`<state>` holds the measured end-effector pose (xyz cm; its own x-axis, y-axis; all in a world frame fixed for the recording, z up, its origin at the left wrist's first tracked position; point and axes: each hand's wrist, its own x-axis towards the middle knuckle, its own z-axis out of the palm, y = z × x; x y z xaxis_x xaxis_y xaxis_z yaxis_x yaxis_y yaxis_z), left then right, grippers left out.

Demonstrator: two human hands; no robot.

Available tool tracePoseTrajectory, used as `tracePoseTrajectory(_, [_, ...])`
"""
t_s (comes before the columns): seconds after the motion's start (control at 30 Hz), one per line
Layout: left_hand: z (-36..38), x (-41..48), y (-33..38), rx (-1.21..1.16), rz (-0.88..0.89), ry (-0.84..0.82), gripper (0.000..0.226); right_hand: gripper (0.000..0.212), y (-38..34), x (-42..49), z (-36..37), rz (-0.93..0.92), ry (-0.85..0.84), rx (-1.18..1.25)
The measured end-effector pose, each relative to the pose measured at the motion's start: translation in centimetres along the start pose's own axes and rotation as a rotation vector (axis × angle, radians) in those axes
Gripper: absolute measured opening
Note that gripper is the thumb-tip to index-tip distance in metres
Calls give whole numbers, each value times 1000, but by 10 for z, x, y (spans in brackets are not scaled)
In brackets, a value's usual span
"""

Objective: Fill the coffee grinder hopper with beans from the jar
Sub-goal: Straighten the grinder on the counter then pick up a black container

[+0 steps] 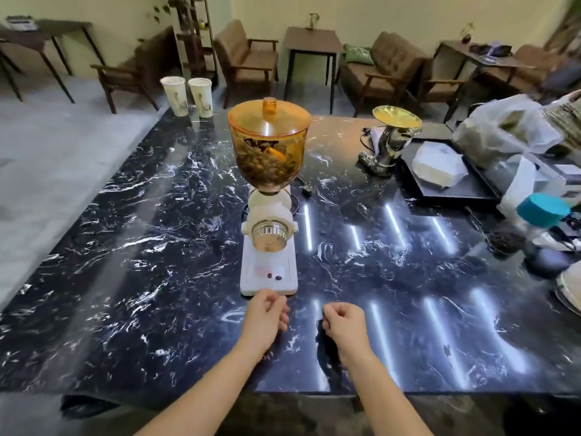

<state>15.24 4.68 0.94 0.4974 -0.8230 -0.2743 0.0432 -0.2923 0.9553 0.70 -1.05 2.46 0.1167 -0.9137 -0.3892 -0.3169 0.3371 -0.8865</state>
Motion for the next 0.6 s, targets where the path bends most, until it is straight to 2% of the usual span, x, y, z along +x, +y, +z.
tracePoseTrajectory(0.07, [-7,-4,7,-450,-187,32,18,31,-4,-1,-5,268,-163,619])
tracePoseTrajectory(0.13, [-18,-3,17,-759,-304,49,23,21,-10,-4,-7,425,-287,969])
tracePoseTrajectory(0.23, [-31,2,30,-891,-414,26,27,15,-15,-6,-5,466,-330,1053])
tracePoseTrajectory(0.3, [-32,10,40,-794,-385,24,24,12,-19,-7,-5,453,-329,1026])
tracePoseTrajectory(0.33, [-32,16,44,-614,-319,51,22,12,-21,-6,-6,447,-330,1004])
tracePoseTrajectory(0.37, [-30,23,46,-329,-210,82,21,13,-23,-5,-6,437,-328,974])
tracePoseTrajectory(0.43, [-26,36,46,403,81,91,10,14,-24,-4,-7,402,-311,911])
tracePoseTrajectory(0.5, [-20,45,40,1029,309,41,18,15,-22,-4,-6,370,-293,859])
tracePoseTrajectory(0.53, [-17,49,37,1261,392,30,25,17,-21,-5,-6,360,-290,837])
tracePoseTrajectory(0.6, [-10,51,32,1448,468,37,32,19,-17,-7,-6,357,-299,798])
